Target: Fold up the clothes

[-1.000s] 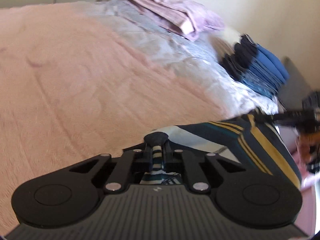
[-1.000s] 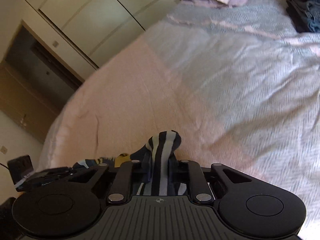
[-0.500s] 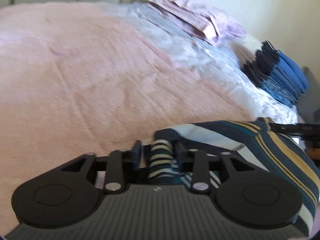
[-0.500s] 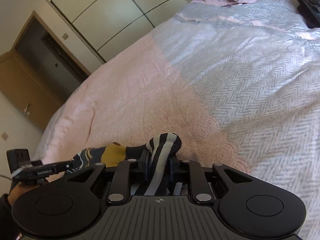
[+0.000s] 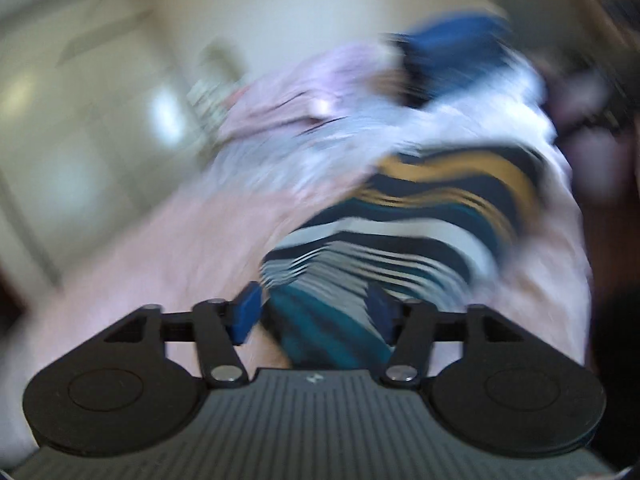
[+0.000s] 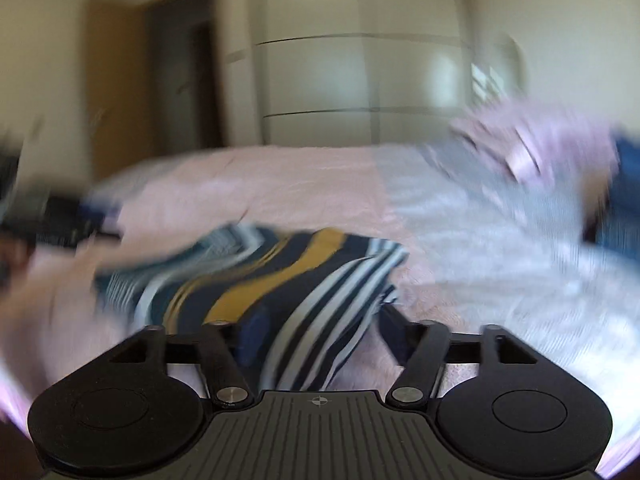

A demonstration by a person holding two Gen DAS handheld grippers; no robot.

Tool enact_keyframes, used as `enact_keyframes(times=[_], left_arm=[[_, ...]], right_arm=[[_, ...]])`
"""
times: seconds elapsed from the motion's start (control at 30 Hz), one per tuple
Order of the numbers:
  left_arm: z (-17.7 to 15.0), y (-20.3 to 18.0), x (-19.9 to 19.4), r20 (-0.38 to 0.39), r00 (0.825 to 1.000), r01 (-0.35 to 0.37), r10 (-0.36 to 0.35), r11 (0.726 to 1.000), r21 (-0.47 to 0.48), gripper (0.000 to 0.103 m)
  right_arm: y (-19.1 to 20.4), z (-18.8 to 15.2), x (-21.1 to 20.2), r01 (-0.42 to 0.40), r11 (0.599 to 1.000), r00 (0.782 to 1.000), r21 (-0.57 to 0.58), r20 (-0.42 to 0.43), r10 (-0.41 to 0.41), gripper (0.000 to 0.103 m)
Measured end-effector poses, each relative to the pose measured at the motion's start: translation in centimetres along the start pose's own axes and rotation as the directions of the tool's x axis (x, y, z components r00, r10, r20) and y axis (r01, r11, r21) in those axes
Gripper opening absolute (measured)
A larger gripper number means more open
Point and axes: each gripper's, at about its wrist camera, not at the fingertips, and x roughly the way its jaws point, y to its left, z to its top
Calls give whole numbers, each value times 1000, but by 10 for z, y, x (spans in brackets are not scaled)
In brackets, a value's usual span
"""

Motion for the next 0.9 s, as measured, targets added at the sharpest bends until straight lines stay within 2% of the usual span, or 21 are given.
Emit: enact_keyframes(times=[0.03, 0.1, 0.17, 0.2, 0.3, 0.4, 0.43, 0.5, 0.53, 0.57, 0.6, 0.63, 0.7, 0.73, 0.77, 0.8, 0.87, 0.9], left_arm=[[1, -21, -4, 18, 1000, -7, 5, 994, 105, 69], [1, -54, -1, 24, 1000, -18, 12, 967, 256, 69], [4, -77, 10, 9, 1000, -6, 3, 941, 338, 69], [9, -82, 15, 9, 1000, 8, -12, 938, 346, 69], [20, -96, 30, 17, 999, 41, -51, 929, 369, 69], [24, -105, 54, 2, 997, 66, -74, 899, 432, 69], [23, -107, 61, -3, 997, 66, -73, 884, 463, 69], [21, -113, 73, -10, 997, 65, -70, 850, 522, 69], [18, -116, 77, -13, 998, 53, -56, 833, 550, 69], [14, -119, 81, -15, 999, 41, -40, 815, 578, 68], [10, -121, 84, -17, 1000, 28, -22, 795, 606, 68], [4, -122, 85, -20, 1000, 19, -9, 777, 629, 66], [-4, -119, 87, -25, 999, 0, 22, 762, 647, 62], [-6, -116, 87, -33, 999, -7, 37, 761, 648, 55], [-9, -115, 90, -42, 998, -12, 52, 759, 651, 41], [-11, -114, 92, -51, 996, -17, 67, 757, 653, 37], [-14, -114, 93, -69, 995, -14, 76, 769, 639, 25], [-15, -114, 93, -79, 994, -12, 80, 776, 631, 24]], right_arm=[[16, -6, -6, 4, 996, 1000, -91, -2, -4, 76], [49, -18, -8, 3, 957, 1000, -289, -19, -9, 76], [75, -25, -1, 11, 894, 999, -448, -30, -27, 76], [86, -26, 5, 17, 853, 999, -522, -31, -38, 76], [112, -29, 35, 41, 706, 995, -707, -32, -90, 76], [129, -44, 78, 22, 489, 980, -872, -79, -185, 76], [130, -51, 88, 27, 421, 976, -907, -68, -208, 76], [124, -58, 101, 27, 343, 973, -939, -54, -225, 76], [121, -60, 107, 25, 322, 972, -946, -51, -228, 76], [114, -55, 107, 17, 373, 975, -928, -68, -213, 76], [108, -51, 108, 8, 423, 977, -906, -83, -197, 70], [101, -47, 109, -3, 470, 978, -882, -101, -183, 56], [93, -42, 108, -17, 529, 977, -848, -127, -172, 50], [90, -39, 106, -18, 546, 977, -838, -129, -167, 49], [88, -36, 103, -10, 549, 978, -836, -121, -167, 49], [85, -34, 102, -7, 559, 978, -829, -122, -169, 49], [83, -37, 105, -19, 569, 976, -822, -139, -168, 49], [85, -41, 107, -21, 559, 976, -829, -138, -168, 52]])
